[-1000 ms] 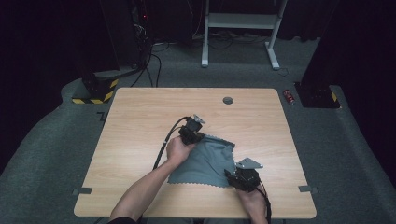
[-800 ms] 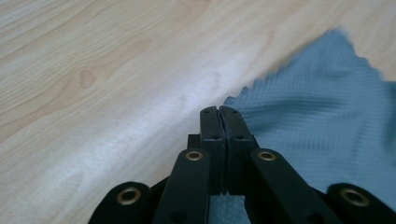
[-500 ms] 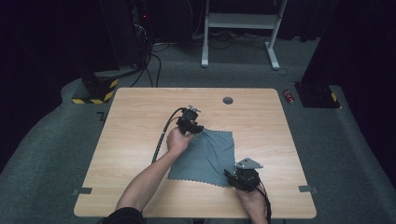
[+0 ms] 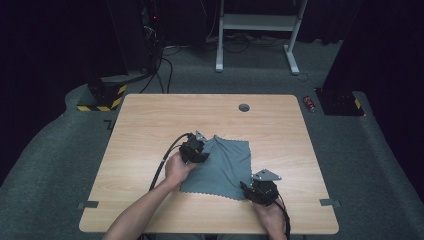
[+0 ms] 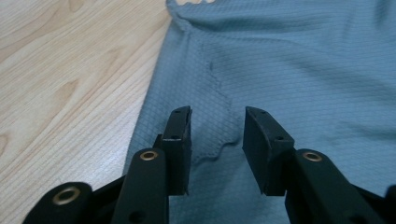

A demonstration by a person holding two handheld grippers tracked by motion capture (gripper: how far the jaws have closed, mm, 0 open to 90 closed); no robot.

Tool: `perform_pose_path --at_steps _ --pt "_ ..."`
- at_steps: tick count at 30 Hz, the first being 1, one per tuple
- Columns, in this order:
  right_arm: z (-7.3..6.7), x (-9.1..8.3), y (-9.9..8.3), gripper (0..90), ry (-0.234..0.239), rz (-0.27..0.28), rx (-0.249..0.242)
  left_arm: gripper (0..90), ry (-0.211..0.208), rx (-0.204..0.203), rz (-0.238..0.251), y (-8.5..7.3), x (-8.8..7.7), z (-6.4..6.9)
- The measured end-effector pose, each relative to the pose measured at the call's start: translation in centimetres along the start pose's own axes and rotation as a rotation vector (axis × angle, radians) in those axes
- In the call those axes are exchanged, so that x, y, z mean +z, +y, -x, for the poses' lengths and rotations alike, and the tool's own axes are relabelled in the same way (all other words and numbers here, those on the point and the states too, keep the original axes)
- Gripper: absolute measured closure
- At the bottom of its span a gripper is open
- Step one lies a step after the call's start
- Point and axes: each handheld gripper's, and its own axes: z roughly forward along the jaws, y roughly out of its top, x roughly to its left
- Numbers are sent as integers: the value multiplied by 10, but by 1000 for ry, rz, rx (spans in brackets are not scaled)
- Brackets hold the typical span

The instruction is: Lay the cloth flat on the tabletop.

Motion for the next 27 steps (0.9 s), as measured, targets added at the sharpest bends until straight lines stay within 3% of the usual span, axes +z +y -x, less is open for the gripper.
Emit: perform_pose_path --at_steps 5,8,11,18,20,23,25,27 --pt "0 0 0 448 -1 0 0 694 0 -18 4 3 5 -5" --pt "0 0 0 448 -1 0 1 797 -3 -31 -6 6 6 -10" --pt "0 0 0 448 -1 0 2 884 -21 -70 -2 5 6 -18" --pt "0 0 0 448 0 0 2 891 12 -147 58 18 -7 -44" --pt "0 0 0 448 0 1 2 876 61 -195 77 23 -8 -56" --pt "0 0 0 448 0 1 1 691 80 -294 25 22 -1 -72" --pt "0 0 0 448 0 1 1 593 78 -290 14 18 -2 -72" --pt "0 0 0 448 0 1 2 550 54 -253 32 12 -8 -63"
